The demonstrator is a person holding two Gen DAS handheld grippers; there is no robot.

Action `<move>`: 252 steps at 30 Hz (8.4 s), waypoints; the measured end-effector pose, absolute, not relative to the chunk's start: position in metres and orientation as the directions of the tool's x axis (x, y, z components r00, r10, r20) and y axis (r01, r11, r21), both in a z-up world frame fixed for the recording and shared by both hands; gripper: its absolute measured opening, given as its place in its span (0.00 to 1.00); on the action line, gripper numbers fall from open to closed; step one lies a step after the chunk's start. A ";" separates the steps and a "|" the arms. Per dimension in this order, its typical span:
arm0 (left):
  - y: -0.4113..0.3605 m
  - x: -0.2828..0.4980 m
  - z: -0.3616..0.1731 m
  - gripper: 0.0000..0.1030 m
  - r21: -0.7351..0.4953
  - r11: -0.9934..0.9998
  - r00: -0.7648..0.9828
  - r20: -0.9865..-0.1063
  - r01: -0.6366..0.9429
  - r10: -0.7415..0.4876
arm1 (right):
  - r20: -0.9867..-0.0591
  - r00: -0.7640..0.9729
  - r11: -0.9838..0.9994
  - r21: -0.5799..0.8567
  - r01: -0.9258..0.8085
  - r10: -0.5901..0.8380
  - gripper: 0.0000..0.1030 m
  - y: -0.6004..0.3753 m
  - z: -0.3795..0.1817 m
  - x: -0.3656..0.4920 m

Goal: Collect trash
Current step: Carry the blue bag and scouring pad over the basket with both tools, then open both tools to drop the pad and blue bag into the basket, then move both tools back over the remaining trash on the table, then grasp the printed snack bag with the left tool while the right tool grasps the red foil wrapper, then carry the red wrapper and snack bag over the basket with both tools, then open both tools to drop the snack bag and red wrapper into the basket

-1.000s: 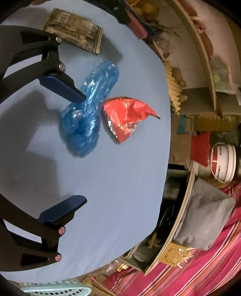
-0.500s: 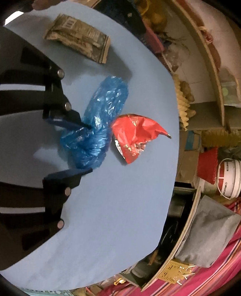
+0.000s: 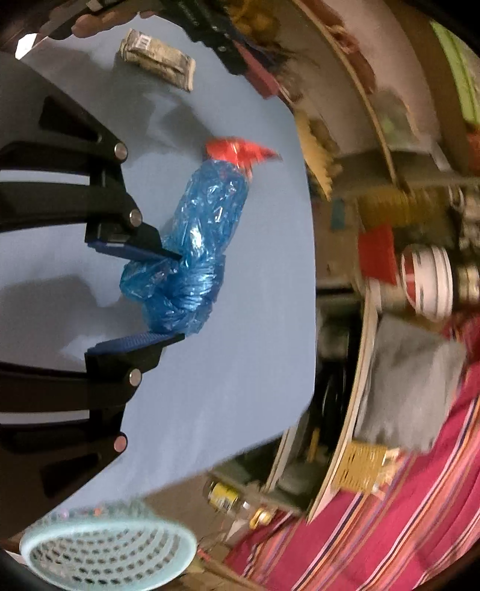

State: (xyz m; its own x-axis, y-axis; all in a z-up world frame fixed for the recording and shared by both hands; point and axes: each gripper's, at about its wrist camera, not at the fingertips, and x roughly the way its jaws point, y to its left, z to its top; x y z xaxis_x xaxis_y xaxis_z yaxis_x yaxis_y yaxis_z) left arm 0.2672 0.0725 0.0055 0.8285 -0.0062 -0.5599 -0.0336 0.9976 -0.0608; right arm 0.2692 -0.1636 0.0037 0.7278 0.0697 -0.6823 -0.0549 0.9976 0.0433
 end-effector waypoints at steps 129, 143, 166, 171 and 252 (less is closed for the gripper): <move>0.137 0.281 -0.065 0.22 -0.015 0.997 0.616 -0.785 0.074 -0.058 | -0.743 0.665 0.996 -0.020 0.092 -0.076 0.96 -0.156 -0.037 0.295; 0.165 0.299 -0.047 0.15 -0.013 1.000 0.672 -0.741 0.022 -0.024 | -0.709 0.704 0.996 -0.032 -0.086 0.038 0.96 -0.037 -0.015 0.332; 0.202 0.303 -0.029 0.15 -0.092 0.988 0.716 -0.697 -0.123 0.024 | -0.748 0.652 0.971 -0.045 -0.234 0.122 0.53 0.014 -0.038 0.372; 0.186 0.301 -0.019 0.15 -0.083 0.992 0.738 -0.675 -0.099 0.017 | -0.717 0.689 0.981 -0.039 -0.188 0.103 0.53 -0.044 -0.012 0.347; -0.376 0.258 0.003 0.94 -0.043 0.841 0.642 -0.626 0.539 -0.443 | -0.691 0.693 0.864 0.204 0.461 -0.207 0.54 -0.530 -0.019 0.169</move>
State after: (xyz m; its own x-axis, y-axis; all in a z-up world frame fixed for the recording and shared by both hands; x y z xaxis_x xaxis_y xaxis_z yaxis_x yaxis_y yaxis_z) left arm 0.2580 -0.3756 0.0028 0.6417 -0.4430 -0.6261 0.5390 0.8412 -0.0428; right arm 0.1691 -0.5295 -0.0190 0.6928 -0.2066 -0.6909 0.4611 0.8635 0.2042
